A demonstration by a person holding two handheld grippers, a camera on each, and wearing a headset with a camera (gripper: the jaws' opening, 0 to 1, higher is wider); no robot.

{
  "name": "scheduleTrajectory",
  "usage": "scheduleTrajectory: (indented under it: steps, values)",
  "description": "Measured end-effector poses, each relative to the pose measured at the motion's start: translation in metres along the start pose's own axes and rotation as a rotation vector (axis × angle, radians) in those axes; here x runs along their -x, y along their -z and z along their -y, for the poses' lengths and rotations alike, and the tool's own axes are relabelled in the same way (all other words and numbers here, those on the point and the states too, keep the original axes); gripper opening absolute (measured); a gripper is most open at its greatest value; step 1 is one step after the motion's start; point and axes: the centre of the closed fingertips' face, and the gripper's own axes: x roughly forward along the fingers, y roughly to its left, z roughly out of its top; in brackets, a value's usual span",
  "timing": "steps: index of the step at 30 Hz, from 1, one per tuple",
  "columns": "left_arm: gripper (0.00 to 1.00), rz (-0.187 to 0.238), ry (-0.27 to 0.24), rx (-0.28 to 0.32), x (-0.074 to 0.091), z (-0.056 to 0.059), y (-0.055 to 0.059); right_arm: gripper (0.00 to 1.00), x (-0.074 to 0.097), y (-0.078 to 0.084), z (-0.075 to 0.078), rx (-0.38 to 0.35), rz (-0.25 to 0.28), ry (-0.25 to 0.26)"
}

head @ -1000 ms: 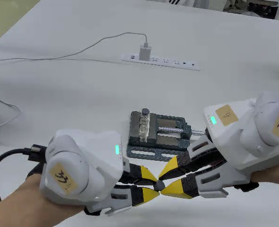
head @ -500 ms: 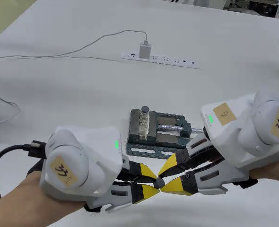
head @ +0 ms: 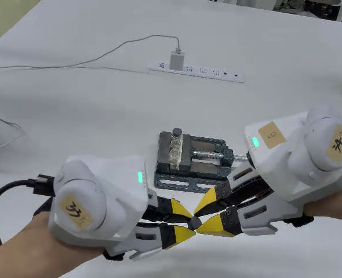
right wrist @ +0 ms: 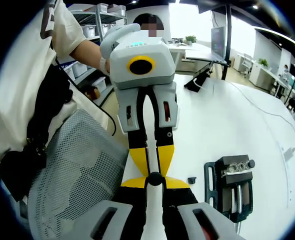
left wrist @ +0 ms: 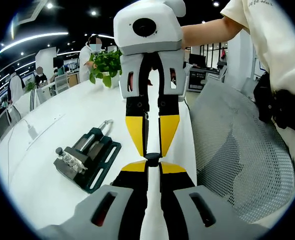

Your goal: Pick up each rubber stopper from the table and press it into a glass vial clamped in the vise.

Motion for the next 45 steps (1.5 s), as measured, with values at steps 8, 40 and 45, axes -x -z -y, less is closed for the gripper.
scheduleTrajectory:
  steps: [8, 40, 45]
  values:
    - [0.10, 0.002, -0.018, 0.008, 0.000, -0.004, 0.001, 0.06, 0.002, 0.000, 0.004, -0.003, -0.003, 0.008]
    - [0.99, 0.009, -0.323, 0.240, 0.035, -0.053, 0.039, 0.06, 0.008, 0.013, 0.020, -0.018, -0.050, 0.027]
    - [0.99, 0.009, -0.342, 0.257, 0.038, -0.055, 0.044, 0.06, 0.011, 0.015, 0.032, -0.001, -0.079, 0.031]
